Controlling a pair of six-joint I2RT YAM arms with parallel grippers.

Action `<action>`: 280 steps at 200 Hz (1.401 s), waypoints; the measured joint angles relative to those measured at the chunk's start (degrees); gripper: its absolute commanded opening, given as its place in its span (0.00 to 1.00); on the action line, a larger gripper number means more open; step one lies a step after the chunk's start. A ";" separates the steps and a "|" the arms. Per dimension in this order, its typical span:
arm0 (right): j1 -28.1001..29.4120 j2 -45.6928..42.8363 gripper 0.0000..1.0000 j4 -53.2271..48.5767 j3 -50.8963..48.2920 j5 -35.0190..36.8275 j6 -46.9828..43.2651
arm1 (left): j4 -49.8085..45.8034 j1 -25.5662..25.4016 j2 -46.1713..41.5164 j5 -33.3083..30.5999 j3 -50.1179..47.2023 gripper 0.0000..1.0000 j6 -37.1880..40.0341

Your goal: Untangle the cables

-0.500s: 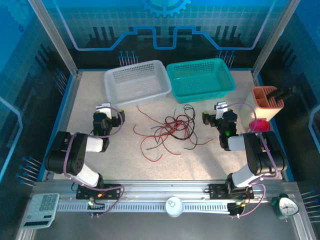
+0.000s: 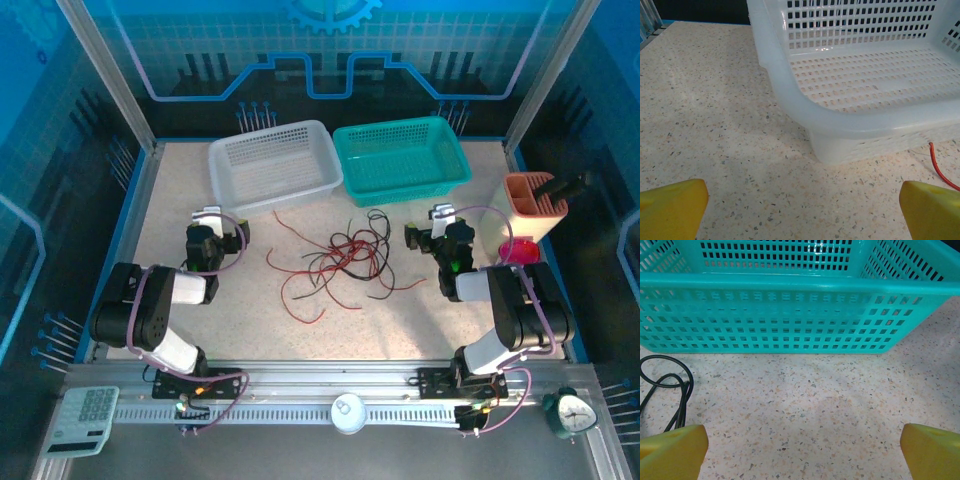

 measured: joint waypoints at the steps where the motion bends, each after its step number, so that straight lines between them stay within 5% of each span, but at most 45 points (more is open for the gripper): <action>1: -0.02 0.00 1.00 0.00 0.00 -0.02 0.00 | -0.02 0.00 0.00 0.00 0.00 0.99 0.00; 200: -0.39 -1.05 1.00 -0.35 -0.24 -1.09 0.28 | -3.10 0.31 -3.63 0.55 0.00 0.99 -0.22; 246: -0.39 -17.27 1.00 -16.81 3.78 0.04 3.54 | -16.85 0.31 -16.02 -0.96 4.46 0.99 -1.92; 280: -1.92 -22.95 1.00 -39.32 20.37 -0.09 19.63 | -31.15 0.31 -24.98 -1.03 14.67 0.99 -8.11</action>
